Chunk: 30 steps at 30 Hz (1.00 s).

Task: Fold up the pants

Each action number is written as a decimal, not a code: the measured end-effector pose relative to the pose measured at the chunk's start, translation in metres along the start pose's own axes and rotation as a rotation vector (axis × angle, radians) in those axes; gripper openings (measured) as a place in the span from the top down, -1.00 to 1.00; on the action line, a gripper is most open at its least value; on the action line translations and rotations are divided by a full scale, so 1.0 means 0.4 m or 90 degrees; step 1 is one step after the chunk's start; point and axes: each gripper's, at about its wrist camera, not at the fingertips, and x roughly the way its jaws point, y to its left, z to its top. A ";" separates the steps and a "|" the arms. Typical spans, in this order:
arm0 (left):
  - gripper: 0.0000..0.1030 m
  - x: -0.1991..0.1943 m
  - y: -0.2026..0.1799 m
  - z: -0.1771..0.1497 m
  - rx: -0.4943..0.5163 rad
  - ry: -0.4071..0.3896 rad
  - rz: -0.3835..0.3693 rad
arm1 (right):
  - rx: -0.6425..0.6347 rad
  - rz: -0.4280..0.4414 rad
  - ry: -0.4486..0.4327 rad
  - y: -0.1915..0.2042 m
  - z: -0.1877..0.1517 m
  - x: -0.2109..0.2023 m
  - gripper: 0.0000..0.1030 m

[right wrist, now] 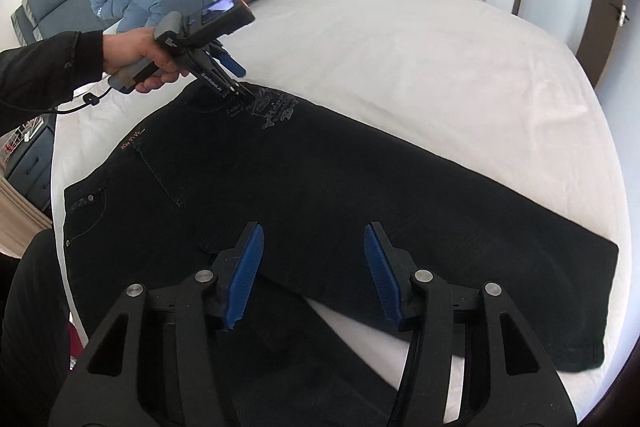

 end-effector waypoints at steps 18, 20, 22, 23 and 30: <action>0.78 -0.150 -0.019 -0.117 0.018 -0.121 -0.002 | -0.049 0.022 0.000 0.004 0.173 0.087 0.00; 0.78 -0.181 -0.036 -0.148 0.026 -0.153 0.015 | -0.076 0.024 0.000 0.008 0.209 0.106 0.00; 0.78 -0.209 -0.061 -0.178 0.043 -0.180 0.037 | -0.109 0.021 0.005 0.019 0.245 0.128 0.01; 0.78 -0.208 -0.099 -0.183 0.046 -0.190 0.042 | -0.128 0.019 0.014 0.028 0.262 0.144 0.01; 0.78 -0.256 -0.100 -0.207 0.051 -0.232 0.053 | -0.229 0.019 0.087 0.064 0.345 0.263 0.22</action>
